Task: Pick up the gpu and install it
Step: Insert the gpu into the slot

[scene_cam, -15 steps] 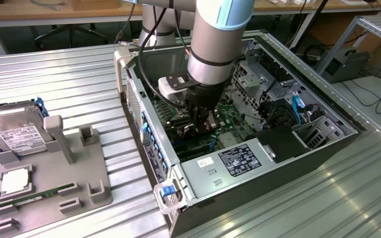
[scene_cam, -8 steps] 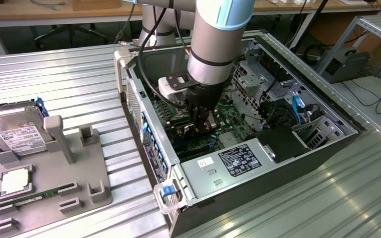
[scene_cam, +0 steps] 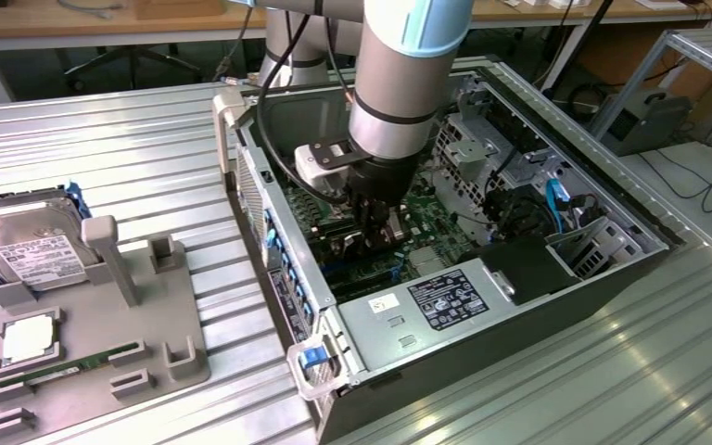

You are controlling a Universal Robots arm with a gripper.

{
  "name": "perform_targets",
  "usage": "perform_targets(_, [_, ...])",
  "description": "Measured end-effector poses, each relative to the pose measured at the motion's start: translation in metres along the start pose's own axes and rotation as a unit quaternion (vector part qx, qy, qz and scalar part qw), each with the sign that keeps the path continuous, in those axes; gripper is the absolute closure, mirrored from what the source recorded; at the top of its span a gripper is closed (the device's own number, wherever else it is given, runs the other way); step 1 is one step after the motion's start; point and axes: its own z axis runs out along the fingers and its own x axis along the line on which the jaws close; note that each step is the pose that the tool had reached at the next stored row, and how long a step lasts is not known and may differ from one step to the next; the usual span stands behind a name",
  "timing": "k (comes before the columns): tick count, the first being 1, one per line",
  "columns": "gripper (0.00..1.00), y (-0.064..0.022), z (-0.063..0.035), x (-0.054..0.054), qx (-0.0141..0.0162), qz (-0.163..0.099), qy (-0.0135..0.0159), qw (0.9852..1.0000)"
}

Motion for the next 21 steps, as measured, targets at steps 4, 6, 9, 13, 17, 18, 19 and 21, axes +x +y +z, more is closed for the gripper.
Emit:
perform_targets(4, [0.73, 0.0002, 0.0000, 0.0000, 0.0027, 0.000, -0.0001, 1.0000])
perform_targets(6, [0.73, 0.0002, 0.0000, 0.0000, 0.0027, 0.000, 0.0000, 1.0000])
perform_targets(9, [0.73, 0.0002, 0.0000, 0.0000, 0.0027, 0.000, 0.0000, 1.0000])
perform_targets(13, [0.73, 0.0002, 0.0000, 0.0000, 0.0027, 0.000, 0.0000, 1.0000])
perform_targets(17, [0.66, 0.0002, 0.0000, 0.0000, 0.0027, 0.000, 0.0000, 1.0000])
perform_targets(18, [0.66, 0.0002, 0.0001, 0.0000, 0.0027, 0.000, -0.0001, 1.0000])
perform_targets(19, [0.66, 0.0002, 0.0000, 0.0000, 0.0027, 0.000, 0.0000, 1.0000])
perform_targets(21, [0.66, 0.0002, -0.0001, 0.0000, 0.0026, 0.000, 0.0000, 1.0000])
